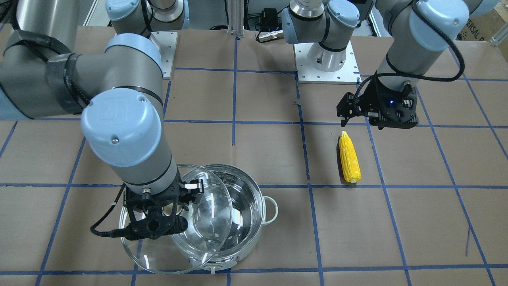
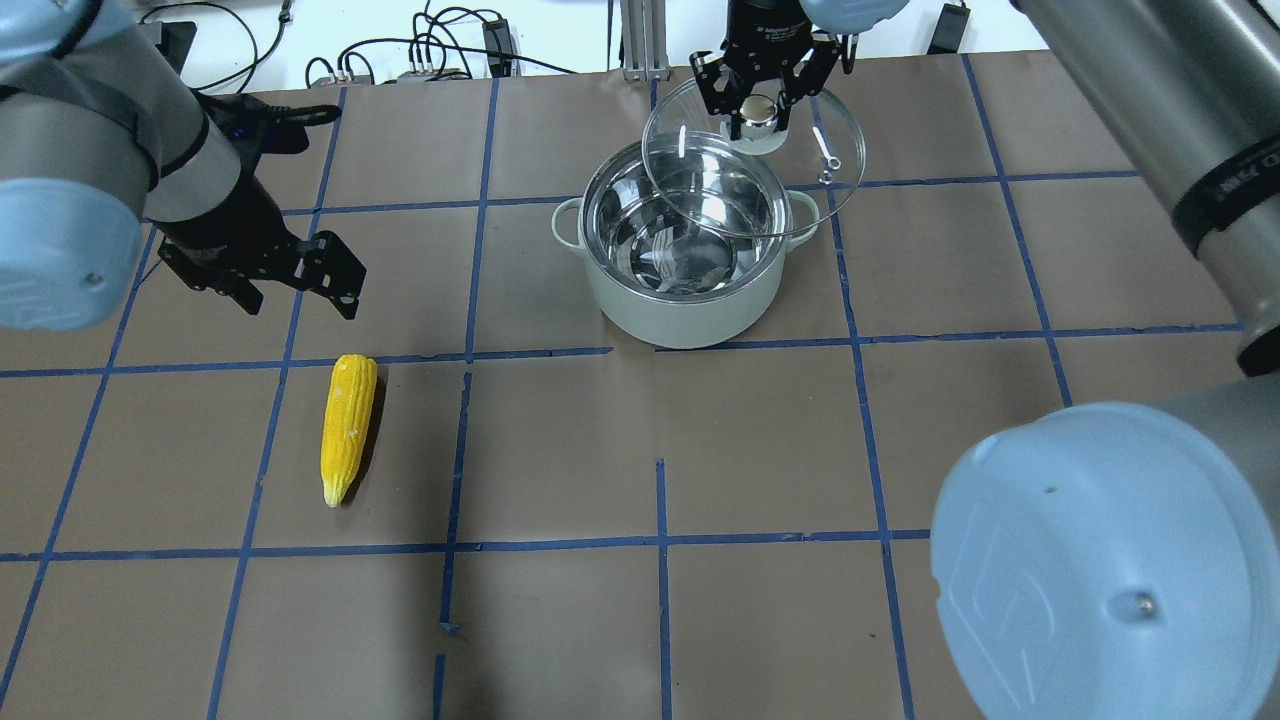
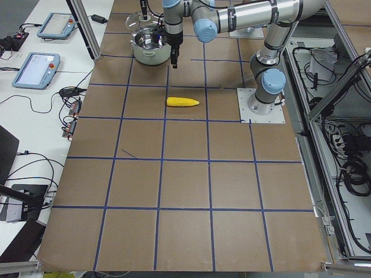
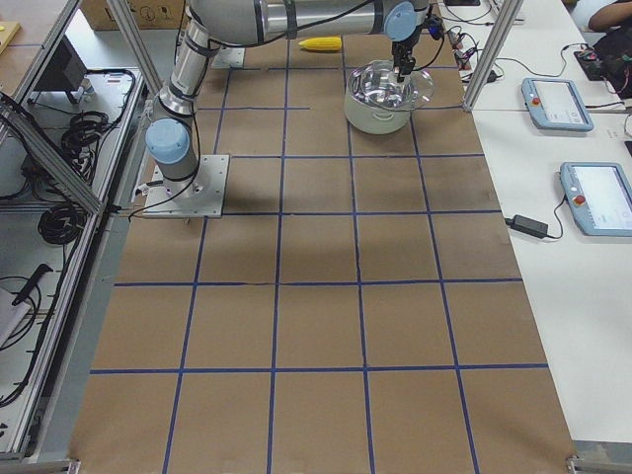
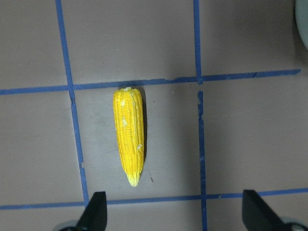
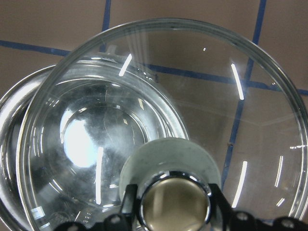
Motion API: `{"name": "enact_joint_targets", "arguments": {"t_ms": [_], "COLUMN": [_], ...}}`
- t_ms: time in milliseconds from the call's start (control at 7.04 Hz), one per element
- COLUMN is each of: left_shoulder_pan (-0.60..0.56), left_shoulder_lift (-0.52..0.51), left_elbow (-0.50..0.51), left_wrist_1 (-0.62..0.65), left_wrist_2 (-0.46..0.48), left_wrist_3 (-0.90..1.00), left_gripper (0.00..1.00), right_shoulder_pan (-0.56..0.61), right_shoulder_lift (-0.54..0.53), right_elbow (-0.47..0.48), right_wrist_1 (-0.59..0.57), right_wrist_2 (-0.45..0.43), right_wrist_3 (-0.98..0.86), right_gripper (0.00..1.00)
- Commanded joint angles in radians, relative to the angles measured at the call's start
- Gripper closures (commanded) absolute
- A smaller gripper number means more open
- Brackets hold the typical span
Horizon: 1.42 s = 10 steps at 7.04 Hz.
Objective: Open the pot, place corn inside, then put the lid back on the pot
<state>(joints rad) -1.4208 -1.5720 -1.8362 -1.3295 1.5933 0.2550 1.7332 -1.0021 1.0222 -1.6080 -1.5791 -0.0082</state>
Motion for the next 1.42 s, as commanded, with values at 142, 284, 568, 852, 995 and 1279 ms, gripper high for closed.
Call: {"name": "enact_joint_targets", "arguments": {"t_ms": [142, 284, 568, 852, 995, 1279], "left_shoulder_pan": [0.081, 0.092, 0.095, 0.105, 0.103, 0.103], "left_shoulder_lift": [-0.075, -0.118, -0.198, -0.268, -0.275, -0.283], "left_elbow": [-0.289, -0.311, -0.317, -0.317, -0.317, -0.314], "left_wrist_1": [0.418, 0.478, 0.542, 0.618, 0.616, 0.604], "left_wrist_2": [-0.001, -0.003, -0.001, -0.001, 0.001, -0.001], "left_wrist_3": [0.122, 0.142, 0.165, 0.179, 0.185, 0.123], "left_gripper": [0.00, 0.00, 0.00, 0.02, 0.18, 0.66], "right_shoulder_pan": [-0.078, -0.114, -0.159, -0.207, -0.228, -0.238], "right_shoulder_lift": [0.008, 0.008, 0.007, 0.005, 0.005, 0.004], "right_elbow": [-0.129, -0.145, -0.143, -0.146, -0.146, -0.148], "right_wrist_1": [0.118, 0.137, 0.142, 0.140, 0.140, 0.148], "right_wrist_2": [-0.027, -0.024, -0.022, -0.019, -0.018, -0.022], "right_wrist_3": [-0.045, -0.103, -0.139, -0.157, -0.157, -0.156], "right_gripper": [0.95, 0.95, 0.95, 0.95, 0.95, 0.95]}}
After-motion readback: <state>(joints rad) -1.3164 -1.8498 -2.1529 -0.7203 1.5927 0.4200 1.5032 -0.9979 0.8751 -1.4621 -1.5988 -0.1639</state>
